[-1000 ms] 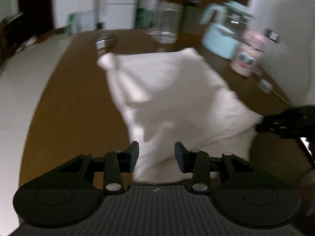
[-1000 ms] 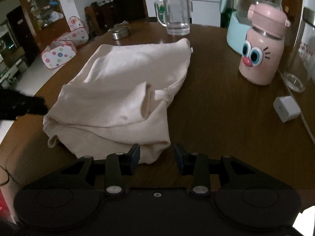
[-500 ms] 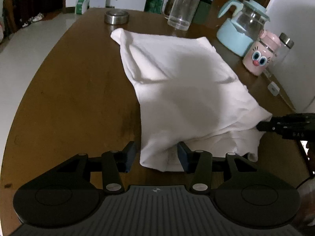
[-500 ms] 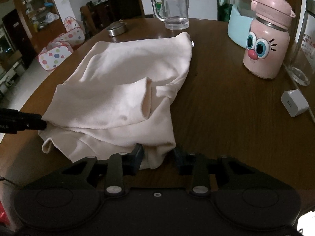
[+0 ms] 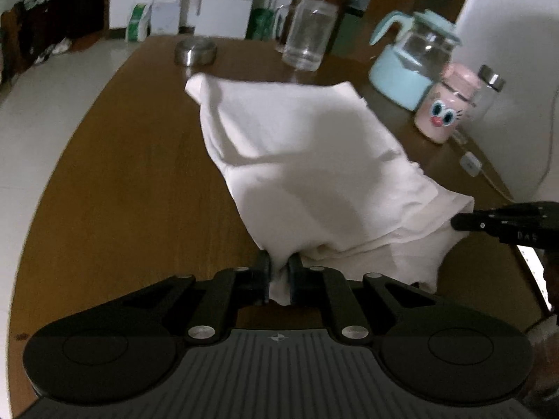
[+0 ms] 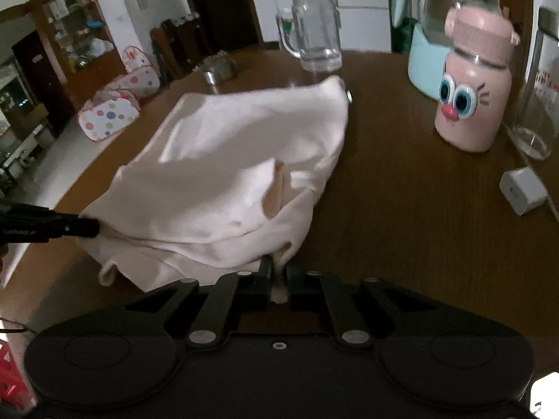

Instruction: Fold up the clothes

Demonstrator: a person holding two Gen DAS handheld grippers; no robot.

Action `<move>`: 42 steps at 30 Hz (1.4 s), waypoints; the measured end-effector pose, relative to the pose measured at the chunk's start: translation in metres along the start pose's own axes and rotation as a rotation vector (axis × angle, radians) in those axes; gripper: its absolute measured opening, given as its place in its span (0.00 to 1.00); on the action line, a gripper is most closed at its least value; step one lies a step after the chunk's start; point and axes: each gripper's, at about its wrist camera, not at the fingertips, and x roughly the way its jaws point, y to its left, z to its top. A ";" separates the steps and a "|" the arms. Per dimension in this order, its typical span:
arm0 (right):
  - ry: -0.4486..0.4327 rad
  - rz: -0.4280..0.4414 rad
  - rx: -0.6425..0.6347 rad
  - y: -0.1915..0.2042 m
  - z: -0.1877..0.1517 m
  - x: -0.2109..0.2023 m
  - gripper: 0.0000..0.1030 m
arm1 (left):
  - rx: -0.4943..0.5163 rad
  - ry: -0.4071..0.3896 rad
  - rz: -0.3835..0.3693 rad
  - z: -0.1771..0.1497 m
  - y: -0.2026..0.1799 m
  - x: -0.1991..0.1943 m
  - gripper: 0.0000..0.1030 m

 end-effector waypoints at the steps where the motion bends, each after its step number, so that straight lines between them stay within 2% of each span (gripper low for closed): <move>1: -0.001 0.009 -0.009 0.002 -0.001 -0.005 0.08 | 0.010 0.000 -0.006 -0.001 -0.002 -0.006 0.10; 4: 0.012 0.045 -0.035 0.010 -0.008 -0.024 0.08 | 0.037 0.016 -0.025 -0.007 -0.008 -0.024 0.10; 7: 0.064 0.095 -0.045 0.015 -0.019 -0.046 0.08 | 0.054 0.068 -0.046 -0.021 -0.012 -0.044 0.10; 11: 0.141 0.141 -0.053 0.019 -0.034 -0.080 0.08 | 0.023 0.140 -0.073 -0.041 -0.012 -0.060 0.10; 14: 0.144 0.153 -0.012 0.014 -0.030 -0.086 0.08 | -0.018 0.139 -0.081 -0.043 -0.009 -0.062 0.10; 18: 0.101 0.164 0.050 0.008 -0.016 -0.082 0.08 | -0.091 0.099 -0.089 -0.028 0.000 -0.058 0.10; 21: 0.034 0.173 0.079 0.003 0.006 -0.076 0.08 | -0.119 0.052 -0.081 -0.003 0.001 -0.054 0.10; 25: -0.040 0.187 0.144 -0.008 0.034 -0.064 0.08 | -0.222 0.002 -0.109 0.044 0.013 -0.031 0.10; 30: -0.132 0.132 0.311 -0.038 0.078 -0.018 0.08 | -0.381 -0.009 -0.111 0.088 0.047 0.026 0.10; 32: -0.135 0.104 0.383 -0.053 0.083 0.004 0.08 | -0.452 0.003 -0.106 0.099 0.061 0.055 0.11; 34: -0.141 0.032 0.444 -0.062 0.085 0.025 0.09 | -0.478 0.002 -0.076 0.102 0.067 0.075 0.11; 37: -0.132 -0.028 0.487 -0.073 0.080 0.048 0.14 | -0.513 0.019 -0.056 0.102 0.074 0.090 0.15; 38: -0.147 -0.056 0.479 -0.075 0.078 0.052 0.16 | -0.522 0.019 -0.051 0.103 0.076 0.091 0.20; 39: -0.146 -0.078 0.460 -0.075 0.078 0.053 0.17 | -0.531 0.019 -0.045 0.103 0.079 0.093 0.30; 42: -0.144 -0.107 0.376 -0.068 0.076 0.050 0.21 | -0.506 0.003 -0.039 0.105 0.082 0.091 0.36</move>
